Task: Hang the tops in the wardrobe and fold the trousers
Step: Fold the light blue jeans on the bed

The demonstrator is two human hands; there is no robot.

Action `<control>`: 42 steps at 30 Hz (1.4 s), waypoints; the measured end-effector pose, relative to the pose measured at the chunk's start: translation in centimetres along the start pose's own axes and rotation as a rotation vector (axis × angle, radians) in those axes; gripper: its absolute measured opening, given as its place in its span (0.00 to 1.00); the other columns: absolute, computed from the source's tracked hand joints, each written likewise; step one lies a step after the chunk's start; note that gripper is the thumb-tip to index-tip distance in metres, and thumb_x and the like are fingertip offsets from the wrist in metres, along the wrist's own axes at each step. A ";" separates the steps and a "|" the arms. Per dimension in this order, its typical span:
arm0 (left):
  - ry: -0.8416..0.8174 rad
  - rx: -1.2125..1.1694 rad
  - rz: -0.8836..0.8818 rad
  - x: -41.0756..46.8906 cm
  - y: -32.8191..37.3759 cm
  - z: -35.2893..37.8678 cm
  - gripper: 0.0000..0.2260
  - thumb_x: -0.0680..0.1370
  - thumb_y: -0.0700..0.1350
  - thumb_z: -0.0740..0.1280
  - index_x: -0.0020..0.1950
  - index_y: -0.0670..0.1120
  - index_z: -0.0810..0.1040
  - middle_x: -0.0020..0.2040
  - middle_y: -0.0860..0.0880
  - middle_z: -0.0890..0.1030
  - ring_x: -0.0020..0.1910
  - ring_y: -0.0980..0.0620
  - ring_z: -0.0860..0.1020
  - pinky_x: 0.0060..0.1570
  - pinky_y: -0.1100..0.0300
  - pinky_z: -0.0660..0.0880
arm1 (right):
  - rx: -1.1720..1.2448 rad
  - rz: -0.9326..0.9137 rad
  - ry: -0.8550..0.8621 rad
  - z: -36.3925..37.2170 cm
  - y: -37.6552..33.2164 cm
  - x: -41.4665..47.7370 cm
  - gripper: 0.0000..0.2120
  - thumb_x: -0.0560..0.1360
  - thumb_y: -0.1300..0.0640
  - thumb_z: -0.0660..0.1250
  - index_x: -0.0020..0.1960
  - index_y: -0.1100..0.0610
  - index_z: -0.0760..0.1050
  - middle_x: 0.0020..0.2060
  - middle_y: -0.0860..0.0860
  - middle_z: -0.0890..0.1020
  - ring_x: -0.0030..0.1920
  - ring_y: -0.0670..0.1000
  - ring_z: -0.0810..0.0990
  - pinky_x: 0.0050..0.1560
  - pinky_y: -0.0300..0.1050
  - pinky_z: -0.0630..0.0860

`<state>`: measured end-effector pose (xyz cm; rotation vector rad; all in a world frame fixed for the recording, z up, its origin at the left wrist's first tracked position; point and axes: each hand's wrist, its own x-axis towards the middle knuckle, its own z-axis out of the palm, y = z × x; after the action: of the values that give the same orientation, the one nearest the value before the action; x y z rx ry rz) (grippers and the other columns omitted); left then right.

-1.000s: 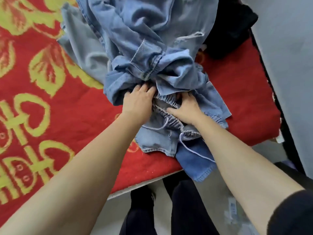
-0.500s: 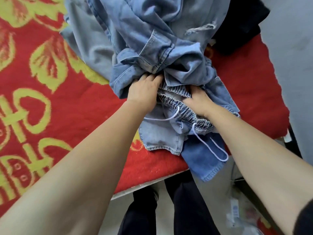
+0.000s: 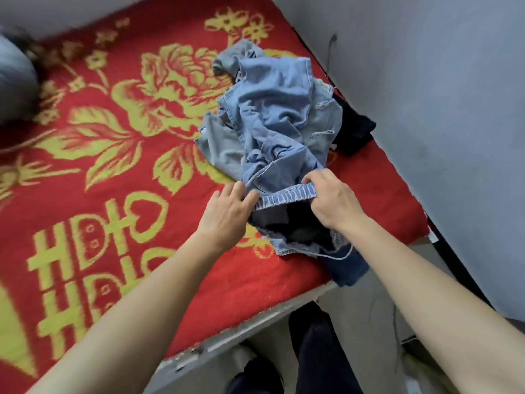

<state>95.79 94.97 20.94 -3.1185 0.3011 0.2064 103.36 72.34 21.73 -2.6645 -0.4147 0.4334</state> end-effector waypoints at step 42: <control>1.602 -0.875 -0.683 -26.9 -18.3 -43.8 0.31 0.66 0.30 0.49 0.65 0.45 0.74 0.65 0.46 0.77 0.63 0.49 0.73 0.49 0.74 0.65 | 1.247 -0.391 0.504 -31.8 -38.8 -14.2 0.18 0.76 0.70 0.58 0.61 0.52 0.69 0.53 0.57 0.75 0.52 0.59 0.79 0.56 0.59 0.80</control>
<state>78.78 117.41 67.64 -2.7690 -1.1331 -2.6500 93.34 90.35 69.61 -1.3524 -0.3238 -0.1175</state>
